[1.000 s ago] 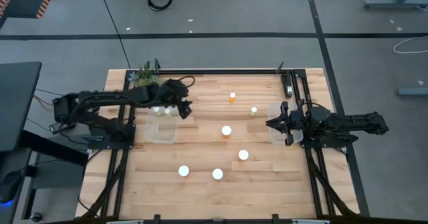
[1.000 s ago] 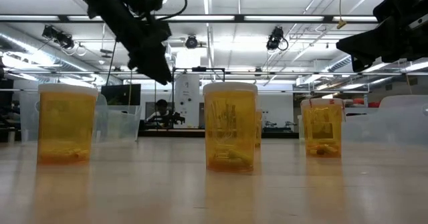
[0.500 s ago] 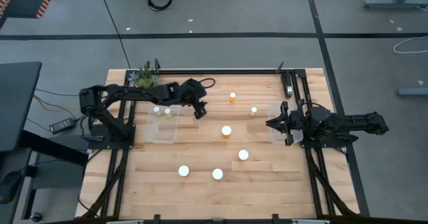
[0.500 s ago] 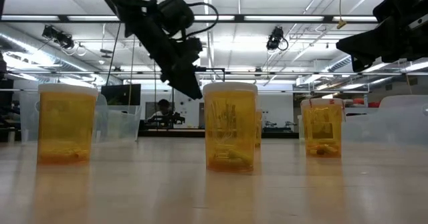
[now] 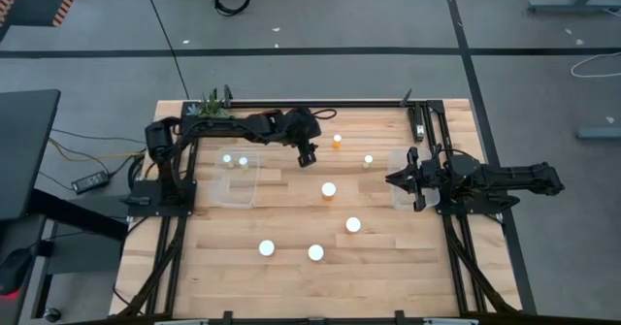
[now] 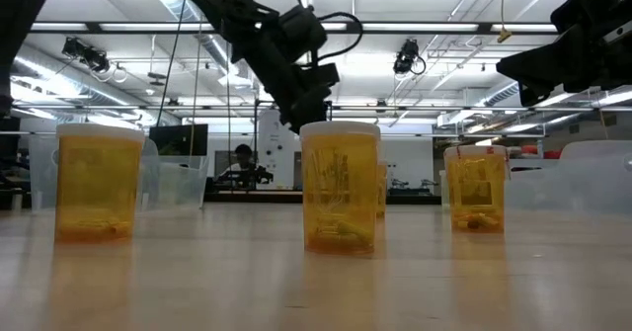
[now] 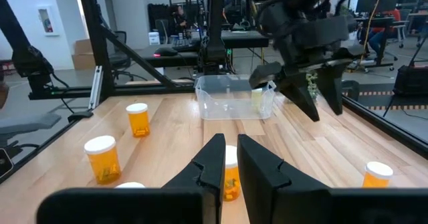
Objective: Pick and place medicine bottles into bin by pill shape (circle, oval)
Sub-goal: Put the small orange pill bottle into the left transparent bin
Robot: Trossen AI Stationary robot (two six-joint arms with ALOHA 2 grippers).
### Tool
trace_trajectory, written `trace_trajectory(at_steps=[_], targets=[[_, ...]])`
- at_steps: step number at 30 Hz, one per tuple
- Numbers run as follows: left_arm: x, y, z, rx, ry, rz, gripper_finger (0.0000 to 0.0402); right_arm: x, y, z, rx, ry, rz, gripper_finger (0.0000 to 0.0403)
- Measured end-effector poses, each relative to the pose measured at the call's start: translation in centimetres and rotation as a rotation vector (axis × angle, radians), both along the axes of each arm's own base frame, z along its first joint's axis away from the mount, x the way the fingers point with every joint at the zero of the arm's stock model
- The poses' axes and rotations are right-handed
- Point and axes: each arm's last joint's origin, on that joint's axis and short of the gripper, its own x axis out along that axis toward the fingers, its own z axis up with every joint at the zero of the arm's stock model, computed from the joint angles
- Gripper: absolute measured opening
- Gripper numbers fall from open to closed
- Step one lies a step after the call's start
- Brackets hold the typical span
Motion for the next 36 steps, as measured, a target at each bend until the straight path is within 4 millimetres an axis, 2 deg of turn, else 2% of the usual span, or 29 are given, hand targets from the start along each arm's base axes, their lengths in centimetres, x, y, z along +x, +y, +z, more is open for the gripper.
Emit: trace_trajectory(at_steps=[11, 28, 36], targets=[[2.4, 1.6, -0.9, 0.001, -0.003, -0.043, 0.0246, 0.0, 0.0, 0.0, 0.0, 0.003, 0.0, 0.0046], [6.1, 2.9, 0.0, -0.024, -0.018, -0.105, 0.0248, 0.0, 0.0, 0.0, 0.0, 0.004, 0.0, 0.0046], [6.8, 3.2, -0.7, -0.011, -0.041, -0.095, 0.0248, 0.1, 0.0, -0.1, 0.0, 0.01, 0.0, 0.0046]])
